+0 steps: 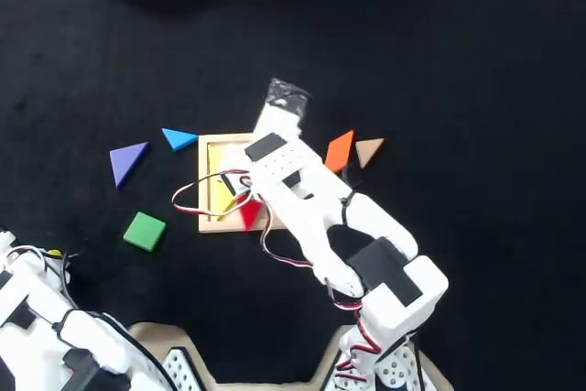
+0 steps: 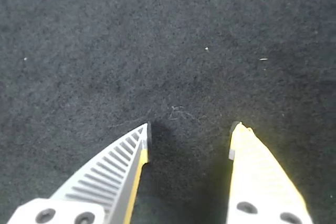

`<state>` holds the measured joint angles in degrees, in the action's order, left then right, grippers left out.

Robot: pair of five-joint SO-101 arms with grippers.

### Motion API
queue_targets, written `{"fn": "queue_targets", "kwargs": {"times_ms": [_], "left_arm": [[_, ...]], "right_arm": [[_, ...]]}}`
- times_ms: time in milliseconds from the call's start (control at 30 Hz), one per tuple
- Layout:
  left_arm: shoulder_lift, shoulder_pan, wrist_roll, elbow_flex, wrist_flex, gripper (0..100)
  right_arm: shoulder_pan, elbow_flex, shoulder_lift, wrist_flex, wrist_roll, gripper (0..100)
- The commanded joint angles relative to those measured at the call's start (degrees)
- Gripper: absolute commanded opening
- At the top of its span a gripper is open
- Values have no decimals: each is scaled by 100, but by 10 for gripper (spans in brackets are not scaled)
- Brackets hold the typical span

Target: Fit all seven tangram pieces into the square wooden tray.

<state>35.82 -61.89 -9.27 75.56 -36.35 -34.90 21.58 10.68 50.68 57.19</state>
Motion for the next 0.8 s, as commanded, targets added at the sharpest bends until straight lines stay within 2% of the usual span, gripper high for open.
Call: {"fn": "queue_targets", "kwargs": {"times_ms": [0,133,333,400,467,600,667,767], "left_arm": [[105,101,-18,-4,70,252],[105,101,-18,-4,70,252],[105,101,-9,-13,70,252],[105,101,-9,-13,70,252],[105,101,-9,-13,79,252],[105,110,-9,-13,79,252],[105,110,-9,-13,79,252],[105,110,-9,-13,79,252]], "right_arm": [[-97,-154,-295,220,1582,159],[-70,-154,-277,202,1916,160],[-97,-163,-259,176,1732,181],[-167,-171,-259,193,1442,262],[-316,-136,-259,211,1380,392],[-501,-4,-259,176,1829,631],[-501,4,-259,176,1899,686],[-501,-22,-259,176,1908,681]]}}
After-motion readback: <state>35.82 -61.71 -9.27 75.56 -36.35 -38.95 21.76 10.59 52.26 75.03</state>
